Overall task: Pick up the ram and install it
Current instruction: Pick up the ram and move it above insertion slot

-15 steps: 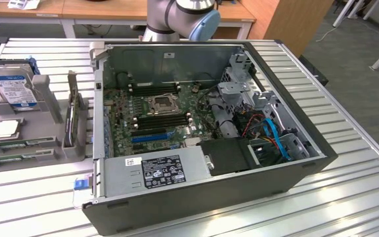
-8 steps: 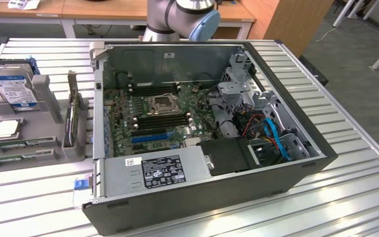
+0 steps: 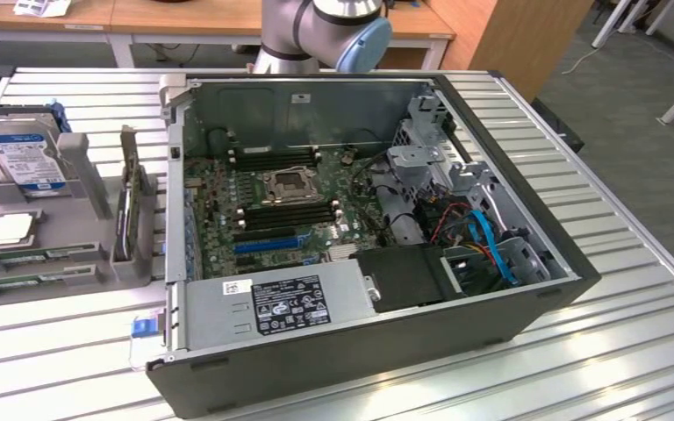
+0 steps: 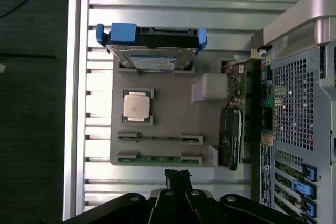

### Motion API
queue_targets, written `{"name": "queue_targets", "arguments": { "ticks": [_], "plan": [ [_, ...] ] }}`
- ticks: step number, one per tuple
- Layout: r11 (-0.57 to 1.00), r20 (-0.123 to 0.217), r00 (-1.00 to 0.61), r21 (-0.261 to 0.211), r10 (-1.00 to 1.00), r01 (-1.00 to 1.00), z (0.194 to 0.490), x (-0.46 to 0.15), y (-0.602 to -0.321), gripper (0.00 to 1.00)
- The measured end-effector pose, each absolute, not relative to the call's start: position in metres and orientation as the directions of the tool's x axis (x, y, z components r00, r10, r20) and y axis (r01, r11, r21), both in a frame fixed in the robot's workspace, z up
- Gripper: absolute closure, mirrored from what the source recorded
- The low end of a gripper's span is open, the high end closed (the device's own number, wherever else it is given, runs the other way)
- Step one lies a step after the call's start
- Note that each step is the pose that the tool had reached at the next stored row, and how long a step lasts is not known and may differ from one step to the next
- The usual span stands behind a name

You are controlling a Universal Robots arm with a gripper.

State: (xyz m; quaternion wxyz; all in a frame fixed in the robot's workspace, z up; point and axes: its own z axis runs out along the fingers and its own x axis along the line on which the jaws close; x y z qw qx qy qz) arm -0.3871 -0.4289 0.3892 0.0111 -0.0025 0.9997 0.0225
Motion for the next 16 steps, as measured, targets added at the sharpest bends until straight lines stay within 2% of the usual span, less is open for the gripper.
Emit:
{"name": "queue_targets", "arguments": {
  "ticks": [16],
  "plan": [
    [0.973, -0.023, -0.974, 0.045, -0.227, -0.228, 0.389, -0.387, -0.4289, 0.9]
  ]
}}
